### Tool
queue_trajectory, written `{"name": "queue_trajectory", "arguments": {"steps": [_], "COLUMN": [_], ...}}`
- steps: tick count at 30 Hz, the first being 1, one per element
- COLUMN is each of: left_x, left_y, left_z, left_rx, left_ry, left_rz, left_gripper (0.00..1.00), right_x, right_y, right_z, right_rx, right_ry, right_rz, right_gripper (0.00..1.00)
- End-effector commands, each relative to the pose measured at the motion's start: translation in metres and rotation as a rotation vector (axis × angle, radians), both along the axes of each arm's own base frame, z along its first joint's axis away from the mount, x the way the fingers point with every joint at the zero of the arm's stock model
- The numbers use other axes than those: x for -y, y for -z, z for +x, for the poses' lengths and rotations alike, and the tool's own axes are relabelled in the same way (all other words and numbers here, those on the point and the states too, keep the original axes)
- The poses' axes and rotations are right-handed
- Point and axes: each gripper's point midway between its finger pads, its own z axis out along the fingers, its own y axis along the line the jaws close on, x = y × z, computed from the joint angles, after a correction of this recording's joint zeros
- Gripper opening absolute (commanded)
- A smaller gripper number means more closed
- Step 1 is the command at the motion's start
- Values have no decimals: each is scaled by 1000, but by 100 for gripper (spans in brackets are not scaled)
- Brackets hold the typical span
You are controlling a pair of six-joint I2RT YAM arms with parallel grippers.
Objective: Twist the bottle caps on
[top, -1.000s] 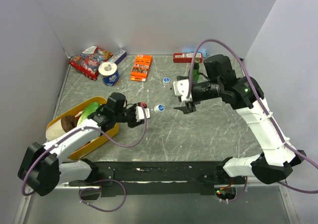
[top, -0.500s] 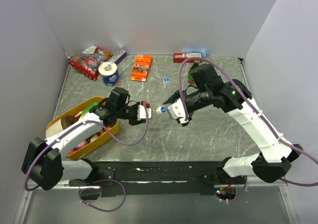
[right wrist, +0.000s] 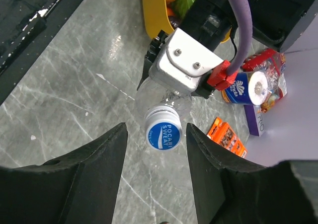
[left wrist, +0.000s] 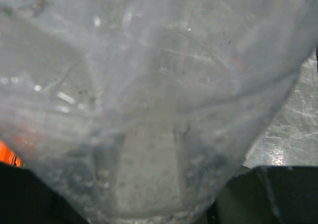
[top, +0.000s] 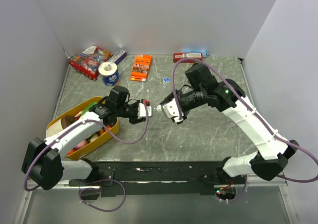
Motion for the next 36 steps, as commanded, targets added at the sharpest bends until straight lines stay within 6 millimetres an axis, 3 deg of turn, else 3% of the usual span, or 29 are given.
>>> {"name": "queue_trajectory", "arguments": {"steps": [1, 11, 17, 21, 24, 25, 29, 33, 36], "left_x": [9, 9, 11, 4, 6, 1, -6, -3, 5], "left_y": [-24, -26, -30, -47, -73, -91, -129, -144, -143], "left_z": [3, 7, 16, 44, 60, 71, 76, 78, 82], "left_rx": [38, 52, 49, 131, 222, 258, 255, 249, 214], "left_ry": [26, 19, -42, -251, -386, -479, -627, -717, -762], "left_rz": [-48, -47, -74, -147, -240, -310, -522, -624, -636], "left_gripper": [1, 1, 1, 1, 1, 1, 1, 1, 1], "right_x": [-8, -10, -13, -21, -24, -25, -34, -42, -50], "right_y": [-1, 1, -1, 6, 11, 12, 5, -8, -19], "right_z": [6, 10, 19, 36, 46, 48, 68, 83, 92], "right_rx": [3, -22, -73, -233, -340, -368, -547, -698, -821], "right_ry": [8, 16, 83, 229, 335, 358, 521, 634, 724], "right_rz": [12, -18, -34, -73, -109, -118, -58, 20, 83], "right_gripper": [57, 41, 22, 10, 4, 4, 2, 1, 0]}}
